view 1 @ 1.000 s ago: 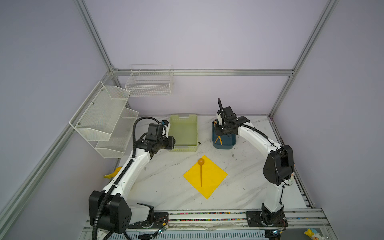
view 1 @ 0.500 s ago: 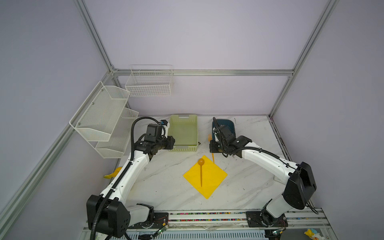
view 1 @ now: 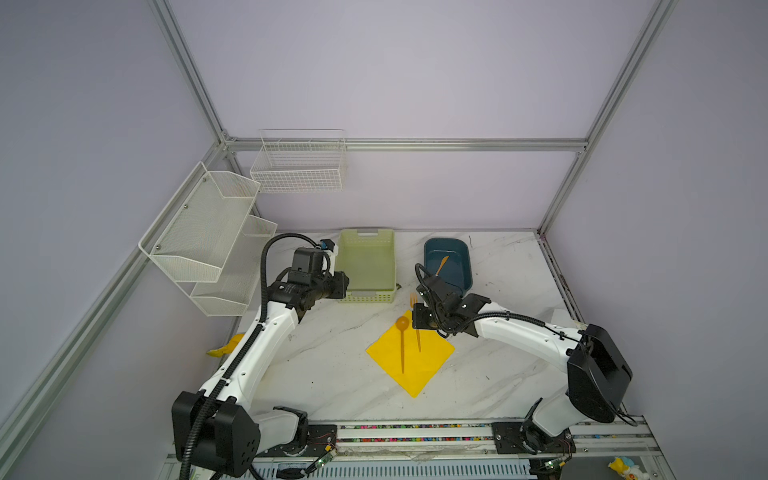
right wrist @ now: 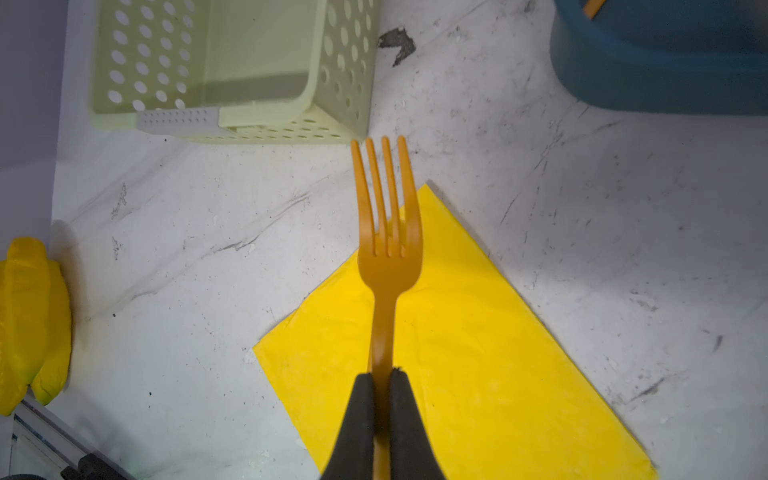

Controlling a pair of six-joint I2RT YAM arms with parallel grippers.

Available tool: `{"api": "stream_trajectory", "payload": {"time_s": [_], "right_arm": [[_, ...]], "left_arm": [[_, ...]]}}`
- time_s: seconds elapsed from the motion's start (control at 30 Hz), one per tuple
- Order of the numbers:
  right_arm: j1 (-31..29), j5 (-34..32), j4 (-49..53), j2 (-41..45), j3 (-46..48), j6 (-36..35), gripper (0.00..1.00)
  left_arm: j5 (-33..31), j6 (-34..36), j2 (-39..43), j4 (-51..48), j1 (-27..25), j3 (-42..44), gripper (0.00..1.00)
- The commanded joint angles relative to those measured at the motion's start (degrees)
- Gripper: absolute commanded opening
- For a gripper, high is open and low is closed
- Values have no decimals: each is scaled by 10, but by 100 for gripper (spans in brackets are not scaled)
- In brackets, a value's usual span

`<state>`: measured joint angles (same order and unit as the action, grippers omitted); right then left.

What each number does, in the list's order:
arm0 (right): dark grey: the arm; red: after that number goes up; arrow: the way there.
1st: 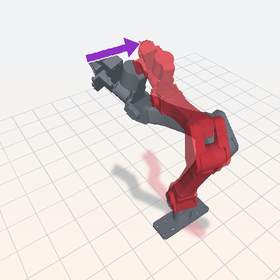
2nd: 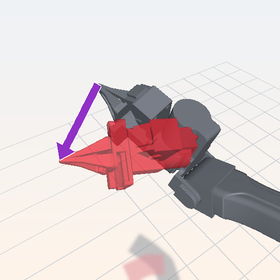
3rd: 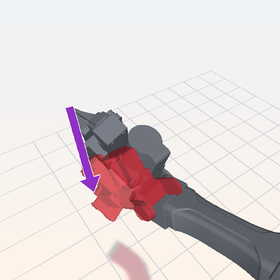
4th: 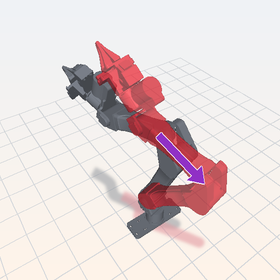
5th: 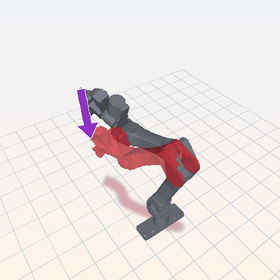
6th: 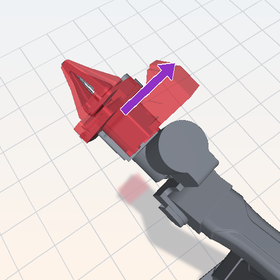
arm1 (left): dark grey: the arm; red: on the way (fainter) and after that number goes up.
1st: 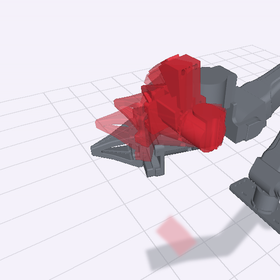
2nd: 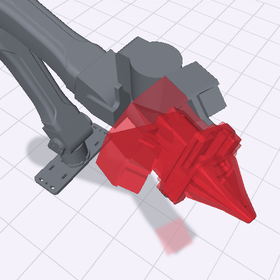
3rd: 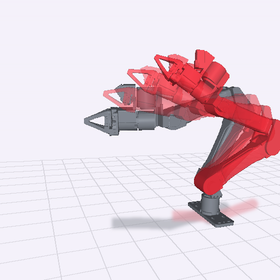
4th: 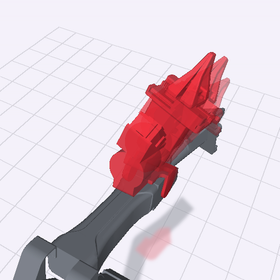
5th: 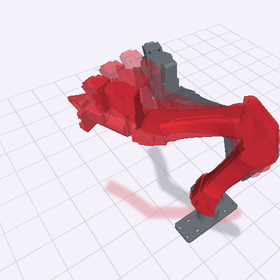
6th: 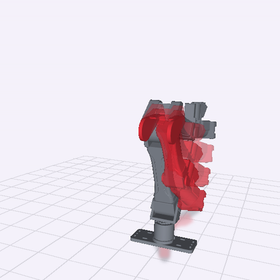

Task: Place the utensils on the paper napkin and roll it up
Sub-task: 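Carry the fork with the right gripper to above the napkin beside the spoon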

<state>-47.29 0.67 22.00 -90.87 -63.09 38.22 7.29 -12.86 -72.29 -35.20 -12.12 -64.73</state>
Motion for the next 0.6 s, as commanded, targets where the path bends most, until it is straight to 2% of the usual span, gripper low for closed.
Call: {"api": "stream_trajectory", "payload": {"time_s": [0.0,0.57], "right_arm": [[-3,13,-31,-12,22,23,0],[-5,31,-84,-52,64,45,0]], "left_arm": [[-7,3,16,17,0,19,34],[-12,3,7,14,-2,17,34]]}}
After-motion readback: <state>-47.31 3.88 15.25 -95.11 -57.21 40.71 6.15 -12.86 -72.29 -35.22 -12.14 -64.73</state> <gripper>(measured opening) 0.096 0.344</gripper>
